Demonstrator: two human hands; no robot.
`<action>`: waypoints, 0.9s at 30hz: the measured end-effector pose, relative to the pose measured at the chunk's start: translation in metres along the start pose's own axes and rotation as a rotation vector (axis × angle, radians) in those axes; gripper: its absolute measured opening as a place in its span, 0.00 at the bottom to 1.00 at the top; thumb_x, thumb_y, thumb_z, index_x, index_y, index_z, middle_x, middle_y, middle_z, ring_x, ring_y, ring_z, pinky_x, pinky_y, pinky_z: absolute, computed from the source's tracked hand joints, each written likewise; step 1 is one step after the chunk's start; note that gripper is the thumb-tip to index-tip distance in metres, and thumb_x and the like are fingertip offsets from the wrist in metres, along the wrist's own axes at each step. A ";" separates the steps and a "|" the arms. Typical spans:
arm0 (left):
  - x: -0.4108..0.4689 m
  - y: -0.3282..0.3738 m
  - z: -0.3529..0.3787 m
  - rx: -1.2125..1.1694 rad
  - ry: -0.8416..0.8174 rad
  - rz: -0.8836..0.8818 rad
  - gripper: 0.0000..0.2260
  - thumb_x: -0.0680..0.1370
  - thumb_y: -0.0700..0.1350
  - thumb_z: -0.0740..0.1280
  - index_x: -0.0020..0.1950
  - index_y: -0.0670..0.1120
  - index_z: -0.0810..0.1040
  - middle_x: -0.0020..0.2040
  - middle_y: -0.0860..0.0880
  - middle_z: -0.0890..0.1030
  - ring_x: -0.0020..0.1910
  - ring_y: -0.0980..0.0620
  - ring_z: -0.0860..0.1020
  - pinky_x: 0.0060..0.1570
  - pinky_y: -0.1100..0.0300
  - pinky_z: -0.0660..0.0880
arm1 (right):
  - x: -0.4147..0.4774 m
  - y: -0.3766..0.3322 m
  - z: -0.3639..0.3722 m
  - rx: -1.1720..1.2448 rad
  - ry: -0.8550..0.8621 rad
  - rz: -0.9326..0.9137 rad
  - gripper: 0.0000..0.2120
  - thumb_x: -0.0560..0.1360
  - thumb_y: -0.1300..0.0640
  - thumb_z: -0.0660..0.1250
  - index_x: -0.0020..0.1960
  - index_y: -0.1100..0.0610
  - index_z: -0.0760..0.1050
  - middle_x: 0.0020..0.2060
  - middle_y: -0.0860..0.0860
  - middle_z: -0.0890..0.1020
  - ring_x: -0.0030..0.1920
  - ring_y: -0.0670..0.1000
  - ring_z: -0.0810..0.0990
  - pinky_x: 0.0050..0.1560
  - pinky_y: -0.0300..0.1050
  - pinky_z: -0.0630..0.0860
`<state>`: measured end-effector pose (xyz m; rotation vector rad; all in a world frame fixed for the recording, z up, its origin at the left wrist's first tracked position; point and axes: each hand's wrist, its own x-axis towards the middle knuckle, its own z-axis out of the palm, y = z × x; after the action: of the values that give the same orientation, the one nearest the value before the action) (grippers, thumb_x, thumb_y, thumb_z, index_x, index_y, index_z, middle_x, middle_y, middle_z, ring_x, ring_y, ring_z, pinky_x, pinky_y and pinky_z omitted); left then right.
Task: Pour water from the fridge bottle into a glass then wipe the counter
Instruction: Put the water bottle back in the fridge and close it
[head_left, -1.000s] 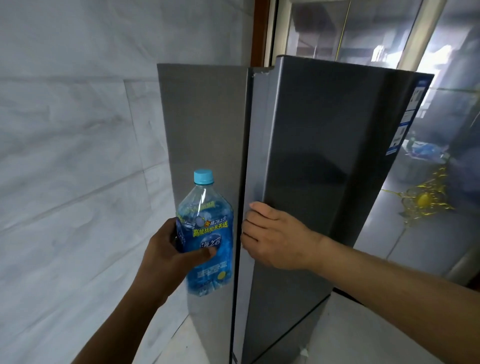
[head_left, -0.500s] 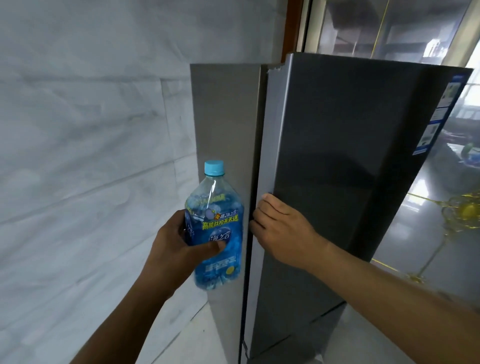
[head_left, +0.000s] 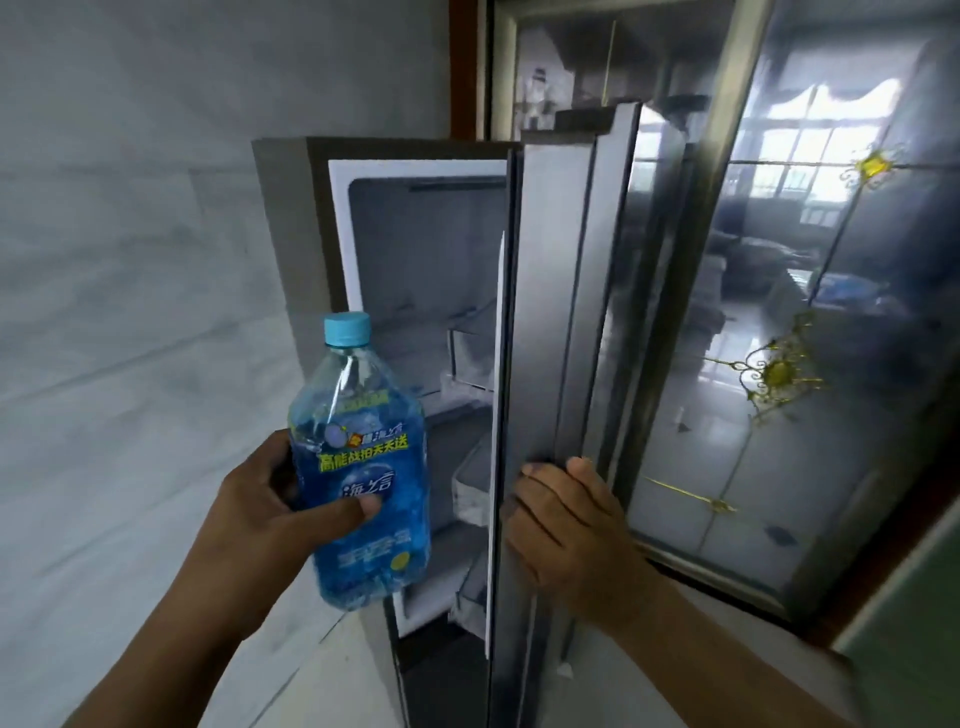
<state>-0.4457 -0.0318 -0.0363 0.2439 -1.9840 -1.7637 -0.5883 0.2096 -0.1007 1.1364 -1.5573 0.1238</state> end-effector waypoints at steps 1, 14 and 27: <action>-0.004 0.001 0.014 -0.007 -0.018 0.002 0.26 0.55 0.47 0.80 0.53 0.51 0.83 0.49 0.50 0.88 0.46 0.52 0.87 0.37 0.66 0.81 | -0.012 0.004 -0.012 -0.021 -0.007 0.060 0.06 0.75 0.56 0.69 0.52 0.55 0.76 0.53 0.54 0.83 0.60 0.55 0.76 0.77 0.51 0.55; -0.042 0.012 0.135 -0.048 -0.229 0.026 0.24 0.55 0.48 0.81 0.49 0.58 0.84 0.49 0.50 0.88 0.46 0.51 0.87 0.38 0.65 0.82 | -0.010 0.096 -0.131 0.113 -0.015 0.529 0.22 0.75 0.53 0.68 0.66 0.61 0.73 0.67 0.63 0.73 0.71 0.63 0.67 0.73 0.64 0.62; 0.001 -0.004 0.164 -0.034 -0.353 -0.004 0.30 0.56 0.45 0.82 0.57 0.47 0.81 0.51 0.47 0.88 0.48 0.49 0.87 0.39 0.65 0.82 | 0.000 0.233 -0.091 -0.345 -0.820 0.891 0.21 0.80 0.39 0.58 0.55 0.58 0.72 0.34 0.50 0.72 0.36 0.56 0.72 0.31 0.45 0.59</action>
<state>-0.5219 0.1127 -0.0503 -0.0826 -2.1872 -1.9492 -0.6872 0.3885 0.0429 0.1178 -2.6097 -0.0349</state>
